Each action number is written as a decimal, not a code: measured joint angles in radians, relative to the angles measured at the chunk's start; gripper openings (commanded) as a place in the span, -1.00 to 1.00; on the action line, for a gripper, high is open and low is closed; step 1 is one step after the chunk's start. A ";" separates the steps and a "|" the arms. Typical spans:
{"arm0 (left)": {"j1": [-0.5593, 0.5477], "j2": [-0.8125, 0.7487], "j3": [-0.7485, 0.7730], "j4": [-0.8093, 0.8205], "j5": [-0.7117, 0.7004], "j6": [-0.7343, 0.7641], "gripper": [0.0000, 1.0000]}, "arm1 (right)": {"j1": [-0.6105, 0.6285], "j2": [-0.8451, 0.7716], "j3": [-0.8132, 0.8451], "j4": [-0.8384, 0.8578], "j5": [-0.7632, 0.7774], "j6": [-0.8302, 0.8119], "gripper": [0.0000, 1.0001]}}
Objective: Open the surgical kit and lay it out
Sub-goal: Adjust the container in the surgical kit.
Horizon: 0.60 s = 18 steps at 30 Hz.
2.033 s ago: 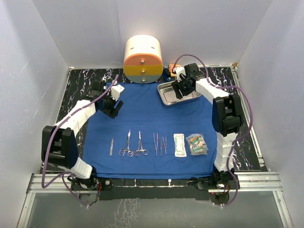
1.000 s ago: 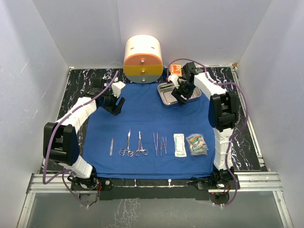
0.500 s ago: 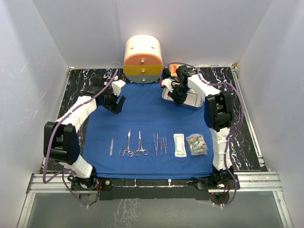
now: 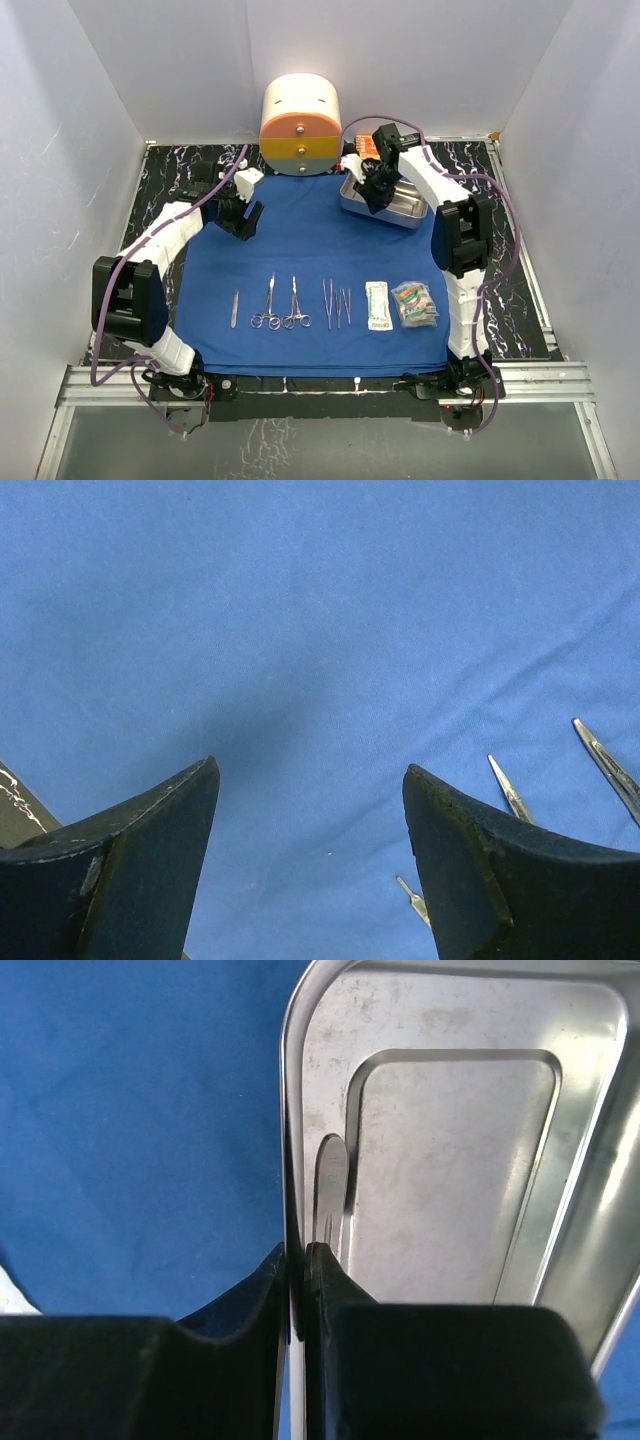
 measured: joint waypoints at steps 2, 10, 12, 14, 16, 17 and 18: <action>0.001 0.000 0.000 0.000 0.001 -0.001 0.47 | 0.000 0.000 0.017 -0.025 -0.012 -0.011 -1.00; 0.007 0.000 0.000 0.000 0.012 -0.003 0.48 | 0.000 0.000 0.035 -0.082 -0.039 -0.051 -1.00; 0.008 0.000 0.000 0.000 0.016 -0.003 0.48 | 0.001 0.000 0.035 -0.083 -0.039 -0.055 -1.00; 0.009 0.000 0.000 0.000 0.019 -0.004 0.49 | 0.001 0.000 0.035 -0.084 -0.039 -0.058 -1.00; 0.012 0.000 0.000 0.000 0.021 -0.004 0.49 | 0.004 0.000 0.035 -0.088 -0.039 -0.063 -1.00; 0.013 0.000 0.000 0.000 0.023 -0.005 0.49 | 0.007 0.000 0.035 -0.091 -0.039 -0.065 -1.00; 0.014 0.000 0.000 0.000 0.023 -0.006 0.49 | 0.009 0.000 0.035 -0.095 -0.035 -0.068 -1.00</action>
